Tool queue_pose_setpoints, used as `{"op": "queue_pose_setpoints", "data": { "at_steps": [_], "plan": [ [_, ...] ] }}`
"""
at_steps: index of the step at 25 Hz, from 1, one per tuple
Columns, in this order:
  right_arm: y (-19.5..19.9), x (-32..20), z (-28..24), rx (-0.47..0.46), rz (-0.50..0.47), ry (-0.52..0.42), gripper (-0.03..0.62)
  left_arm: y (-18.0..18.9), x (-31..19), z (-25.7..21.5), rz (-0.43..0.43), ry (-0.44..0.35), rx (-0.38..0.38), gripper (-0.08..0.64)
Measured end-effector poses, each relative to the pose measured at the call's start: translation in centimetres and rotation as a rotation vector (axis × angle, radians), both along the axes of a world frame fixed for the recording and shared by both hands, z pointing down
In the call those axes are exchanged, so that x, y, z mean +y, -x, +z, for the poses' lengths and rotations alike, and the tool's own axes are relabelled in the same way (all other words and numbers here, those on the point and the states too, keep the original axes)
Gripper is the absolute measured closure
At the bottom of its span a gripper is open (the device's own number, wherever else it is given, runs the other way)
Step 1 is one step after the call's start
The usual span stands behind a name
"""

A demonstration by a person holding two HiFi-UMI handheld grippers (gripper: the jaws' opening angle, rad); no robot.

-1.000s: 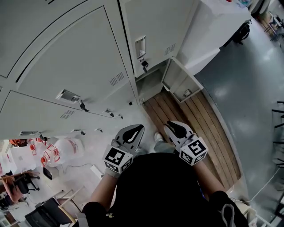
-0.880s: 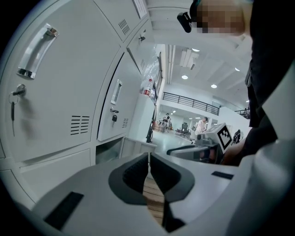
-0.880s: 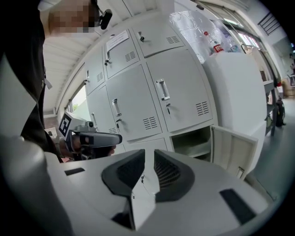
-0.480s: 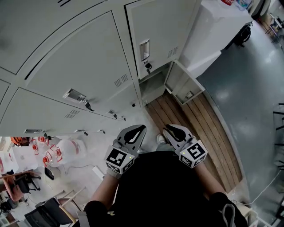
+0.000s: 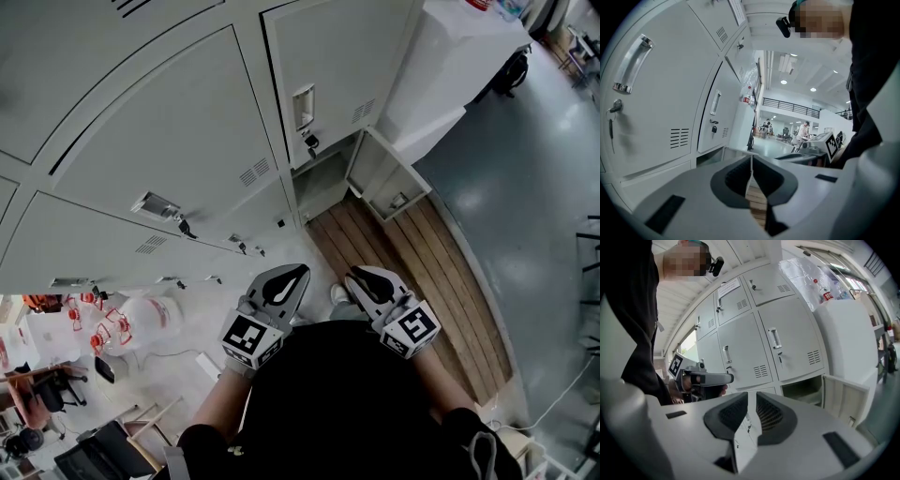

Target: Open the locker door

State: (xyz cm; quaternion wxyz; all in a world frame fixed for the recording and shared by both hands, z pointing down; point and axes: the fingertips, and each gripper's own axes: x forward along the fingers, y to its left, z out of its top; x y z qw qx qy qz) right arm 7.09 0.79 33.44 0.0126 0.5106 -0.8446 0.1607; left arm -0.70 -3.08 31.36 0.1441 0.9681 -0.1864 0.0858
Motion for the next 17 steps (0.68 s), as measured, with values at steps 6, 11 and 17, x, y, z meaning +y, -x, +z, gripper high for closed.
{"op": "queue_pose_setpoints", "data": {
  "at_steps": [6, 11, 17],
  "plan": [
    [0.0, -0.3, -0.1, -0.006, -0.002, 0.001, 0.52, -0.1, -0.6, -0.3, -0.002, -0.007, 0.001, 0.531],
    [0.2, -0.6, -0.3, -0.002, -0.011, -0.006, 0.52, -0.1, -1.1, -0.1, -0.01, -0.006, 0.0, 0.531],
    [0.1, -0.8, -0.1, -0.005, -0.012, 0.005, 0.52, -0.4, -1.5, -0.2, -0.005, -0.005, 0.004, 0.531]
  ]
}}
